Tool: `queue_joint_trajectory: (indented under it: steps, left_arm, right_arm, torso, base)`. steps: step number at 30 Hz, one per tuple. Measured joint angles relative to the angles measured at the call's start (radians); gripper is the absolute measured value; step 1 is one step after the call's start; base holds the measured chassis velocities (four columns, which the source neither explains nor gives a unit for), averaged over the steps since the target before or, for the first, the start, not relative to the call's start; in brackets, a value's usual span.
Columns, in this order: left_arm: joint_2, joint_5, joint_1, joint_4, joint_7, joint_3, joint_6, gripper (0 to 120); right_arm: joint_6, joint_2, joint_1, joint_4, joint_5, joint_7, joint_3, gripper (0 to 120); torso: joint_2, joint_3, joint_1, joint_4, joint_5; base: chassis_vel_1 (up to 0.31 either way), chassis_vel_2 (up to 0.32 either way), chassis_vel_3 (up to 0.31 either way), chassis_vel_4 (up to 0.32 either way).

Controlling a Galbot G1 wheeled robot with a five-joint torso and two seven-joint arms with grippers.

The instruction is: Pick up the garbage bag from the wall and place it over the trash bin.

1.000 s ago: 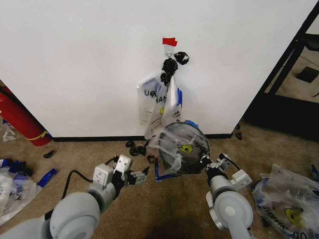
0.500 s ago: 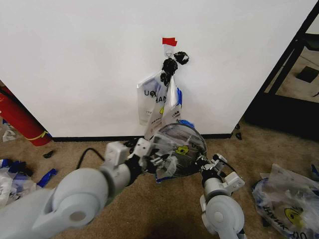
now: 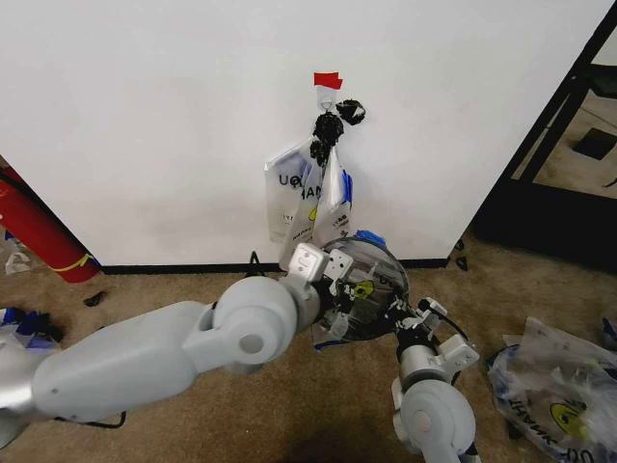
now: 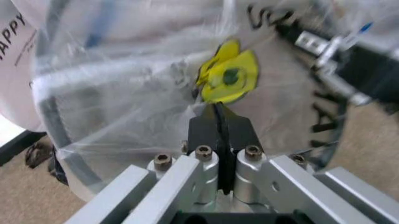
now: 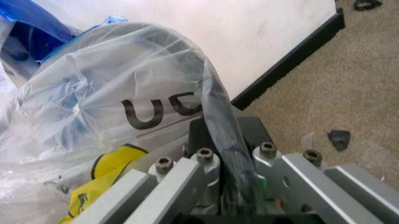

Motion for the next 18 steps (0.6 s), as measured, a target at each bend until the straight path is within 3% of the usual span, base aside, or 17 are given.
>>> queue_joint_trajectory:
  steps: [7,18]
  left_arm:
    - [-0.057,-0.002,-0.039,0.08,-0.042,0.09,0.004,0]
    - [-0.096,0.005,-0.044,0.142,-0.061,0.137,0.002,0]
  right_arm:
    - [0.005,0.0,-0.001,0.002,-0.013,-0.004,-0.01,0]
    - [0.008,-0.007,-0.001,0.003,-0.017,-0.007,-0.012,0]
  torso:
    - [0.0,0.0,0.0,0.0,0.0]
    - [0.0,0.0,0.0,0.0,-0.0001]
  base:
    - [0.0,0.0,0.0,0.0]
    - [0.0,0.0,0.0,0.0]
